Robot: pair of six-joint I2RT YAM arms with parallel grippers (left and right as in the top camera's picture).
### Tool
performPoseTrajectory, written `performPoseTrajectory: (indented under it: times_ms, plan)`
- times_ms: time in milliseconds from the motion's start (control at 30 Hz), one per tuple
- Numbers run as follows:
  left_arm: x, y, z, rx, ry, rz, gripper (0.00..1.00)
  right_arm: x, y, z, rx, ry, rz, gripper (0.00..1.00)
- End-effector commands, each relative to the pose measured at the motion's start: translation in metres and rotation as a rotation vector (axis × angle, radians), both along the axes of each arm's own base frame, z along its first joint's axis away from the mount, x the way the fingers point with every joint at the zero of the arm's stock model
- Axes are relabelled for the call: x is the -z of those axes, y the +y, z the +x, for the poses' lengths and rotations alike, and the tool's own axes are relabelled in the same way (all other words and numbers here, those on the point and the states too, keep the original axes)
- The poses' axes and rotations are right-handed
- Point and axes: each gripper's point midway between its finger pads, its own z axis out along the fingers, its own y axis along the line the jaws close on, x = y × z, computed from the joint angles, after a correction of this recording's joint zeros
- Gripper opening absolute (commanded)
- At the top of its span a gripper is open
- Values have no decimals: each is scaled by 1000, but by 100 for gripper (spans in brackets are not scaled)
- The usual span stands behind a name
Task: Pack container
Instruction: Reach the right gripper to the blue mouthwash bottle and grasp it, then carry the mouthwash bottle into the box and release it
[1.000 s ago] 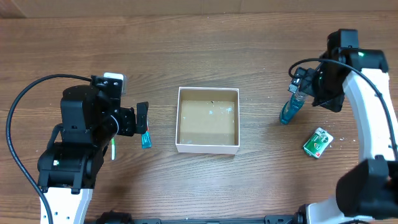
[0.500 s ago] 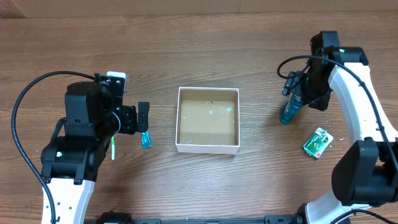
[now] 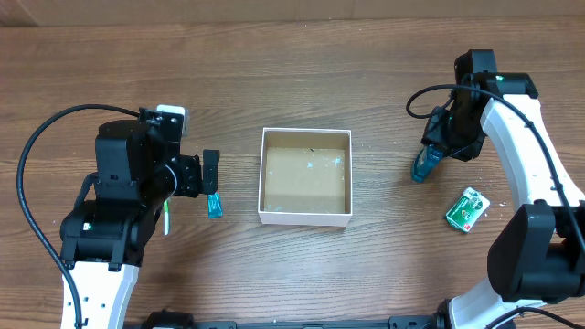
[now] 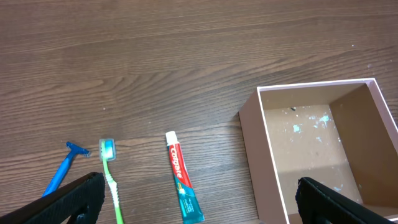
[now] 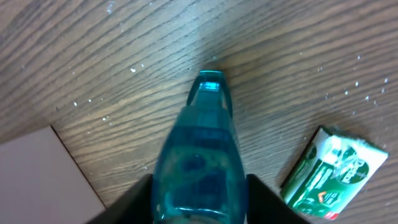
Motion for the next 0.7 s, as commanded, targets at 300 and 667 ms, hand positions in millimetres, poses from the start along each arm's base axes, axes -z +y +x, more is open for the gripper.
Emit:
performPoseTrajectory:
  times_ms: [300, 667]
  plan:
    - [-9, -2, 3, -1, -16, -21, 100, -12, 0, 5, -8, -30, -8, 4]
    - [-9, -2, 3, -2, -17, -21, 100, -164, 129, -40, -407, -349, -11, 4]
